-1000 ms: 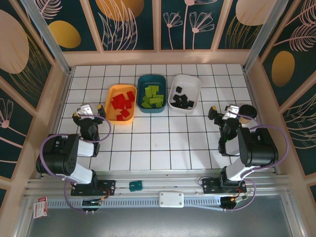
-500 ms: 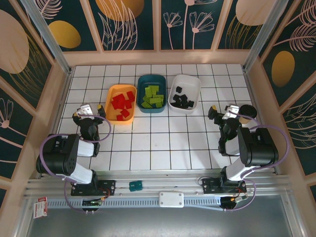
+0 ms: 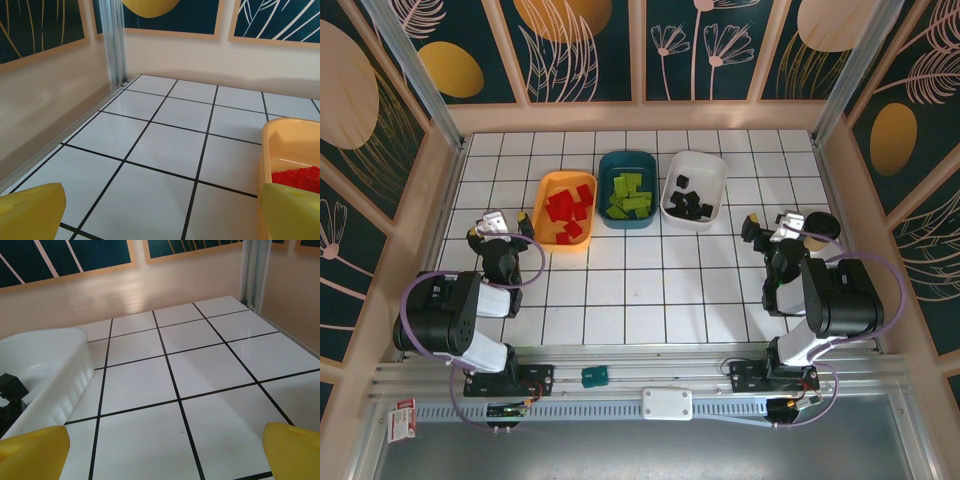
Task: Sort the legos into containers by color
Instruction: Reset both arms
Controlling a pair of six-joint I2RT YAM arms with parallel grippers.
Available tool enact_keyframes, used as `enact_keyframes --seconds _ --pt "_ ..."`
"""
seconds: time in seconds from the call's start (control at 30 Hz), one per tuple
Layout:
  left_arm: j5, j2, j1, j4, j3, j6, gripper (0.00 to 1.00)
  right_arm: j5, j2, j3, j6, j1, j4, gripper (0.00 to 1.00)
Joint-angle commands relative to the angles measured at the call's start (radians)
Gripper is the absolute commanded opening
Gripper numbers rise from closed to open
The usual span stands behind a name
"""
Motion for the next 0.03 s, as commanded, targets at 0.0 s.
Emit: enact_keyframes --seconds 0.0 --pt "-0.001 0.000 0.002 0.050 -0.003 -0.017 0.99 -0.001 0.002 0.007 -0.011 -0.007 0.056 0.99"
